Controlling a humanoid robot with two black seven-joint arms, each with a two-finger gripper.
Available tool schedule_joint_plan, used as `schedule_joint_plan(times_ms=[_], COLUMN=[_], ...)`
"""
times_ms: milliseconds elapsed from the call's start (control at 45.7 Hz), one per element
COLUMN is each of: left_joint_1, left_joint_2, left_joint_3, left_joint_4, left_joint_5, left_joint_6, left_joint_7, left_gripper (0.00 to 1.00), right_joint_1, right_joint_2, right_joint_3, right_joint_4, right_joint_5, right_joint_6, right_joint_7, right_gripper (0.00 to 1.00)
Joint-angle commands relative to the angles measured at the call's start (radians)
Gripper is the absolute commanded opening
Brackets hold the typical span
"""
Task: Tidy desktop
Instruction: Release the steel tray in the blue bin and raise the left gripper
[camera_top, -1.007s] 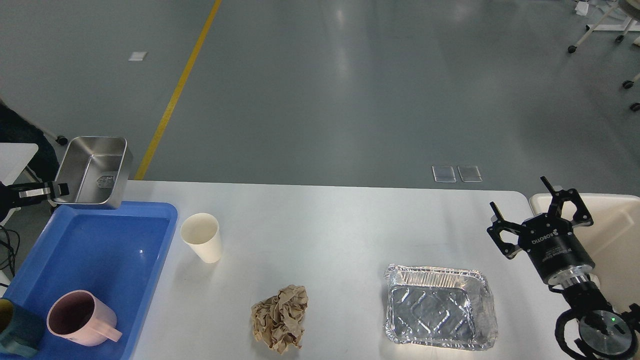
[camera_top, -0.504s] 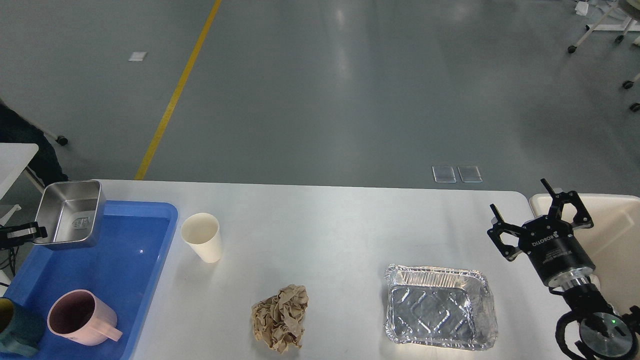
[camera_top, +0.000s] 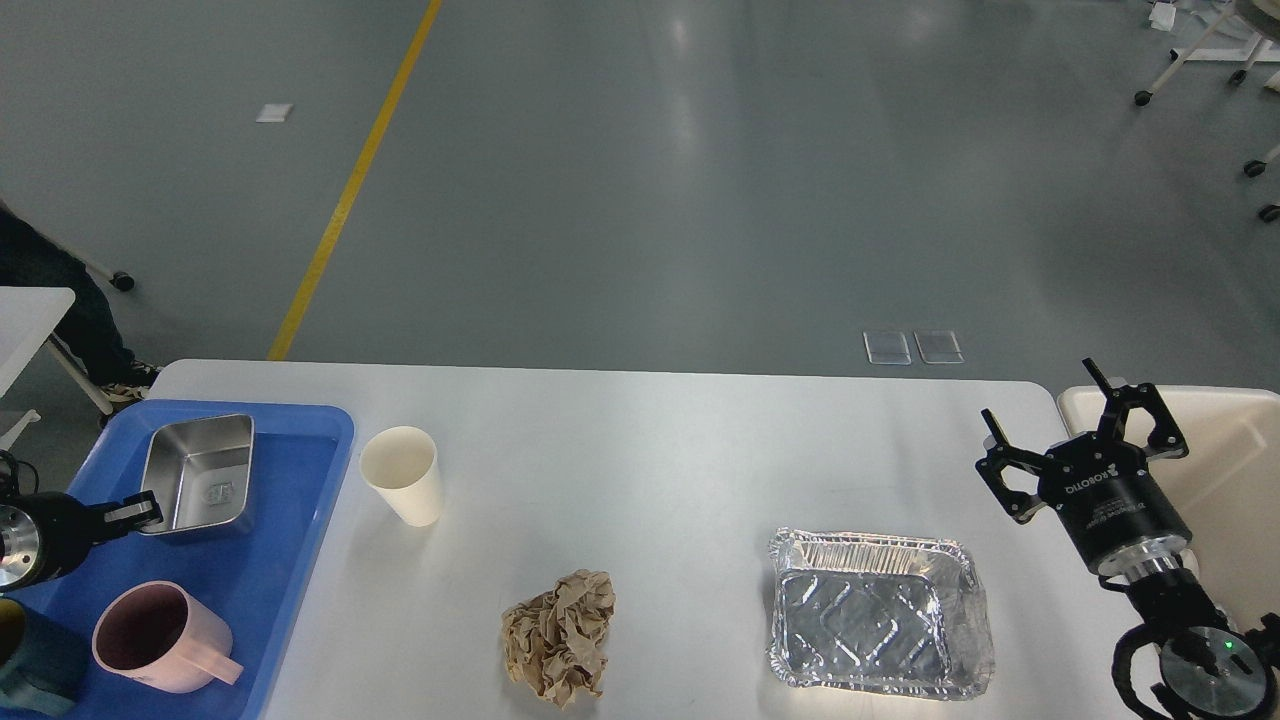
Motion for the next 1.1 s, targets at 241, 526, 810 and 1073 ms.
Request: schedule_joint_plan(times_ms=[241,526,810,1073], left_joint_1=[0.014,0.000,-0.096,-0.185], left_joint_2=[-0.051,-0.044,0.006,0.029], left_joint_3=[0.012,0.002,-0.050,-0.155], left_joint_4=[0.007,0.005,-0.005,-0.008], left_joint_5=[-0.006,-0.015,-0.226,-0.618], left_joint_6=[0.021,0.023,0.018,0.016], left_joint_7=[0.008,-0.005,-0.003,-0.001], left_gripper=[0.55,0.95,0.97,0.97], right_joint_1=[-0.008,-0.010,-0.010,-0.010], right_joint_2=[0.000,0.000,0.000,0.000], right_joint_3=[0.005,0.006,0.008,0.008], right_joint_4=[0.000,0.008,0.008,0.008], right_joint_5=[0.000,0.000,0.000,0.000], right_joint_6=[0.000,0.000,-0.002,-0.002], right_joint_7=[0.000,0.000,0.000,0.000], right_gripper=[1.00,1.00,1.00,1.00])
